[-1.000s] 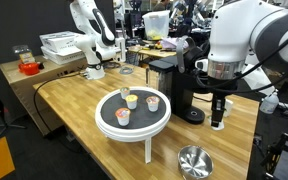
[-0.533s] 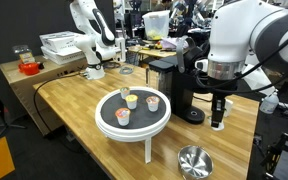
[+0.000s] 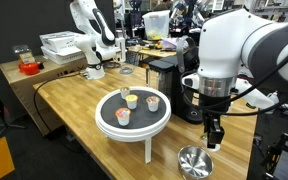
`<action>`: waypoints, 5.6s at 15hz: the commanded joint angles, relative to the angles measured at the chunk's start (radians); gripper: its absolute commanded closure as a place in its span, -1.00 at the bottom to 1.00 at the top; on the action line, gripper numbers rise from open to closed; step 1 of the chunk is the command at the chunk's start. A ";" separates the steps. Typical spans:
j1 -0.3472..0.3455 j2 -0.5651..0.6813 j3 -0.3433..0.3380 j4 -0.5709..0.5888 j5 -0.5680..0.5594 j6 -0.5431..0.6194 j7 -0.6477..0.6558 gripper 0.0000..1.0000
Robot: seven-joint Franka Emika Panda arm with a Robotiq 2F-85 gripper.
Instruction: Open the coffee maker, take out the cup and put it in the pot
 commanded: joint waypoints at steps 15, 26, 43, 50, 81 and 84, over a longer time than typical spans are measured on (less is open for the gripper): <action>-0.077 0.227 0.043 0.118 0.151 -0.005 -0.222 0.49; -0.110 0.308 0.046 0.145 0.149 0.008 -0.234 0.49; -0.139 0.347 0.030 0.174 0.125 0.018 -0.209 -0.71; -0.136 0.245 0.041 0.124 0.129 0.015 -0.192 -1.00; -0.052 -0.292 -0.027 -0.157 0.141 -0.075 -0.054 -1.00; -0.052 -0.292 -0.027 -0.157 0.141 -0.075 -0.054 -1.00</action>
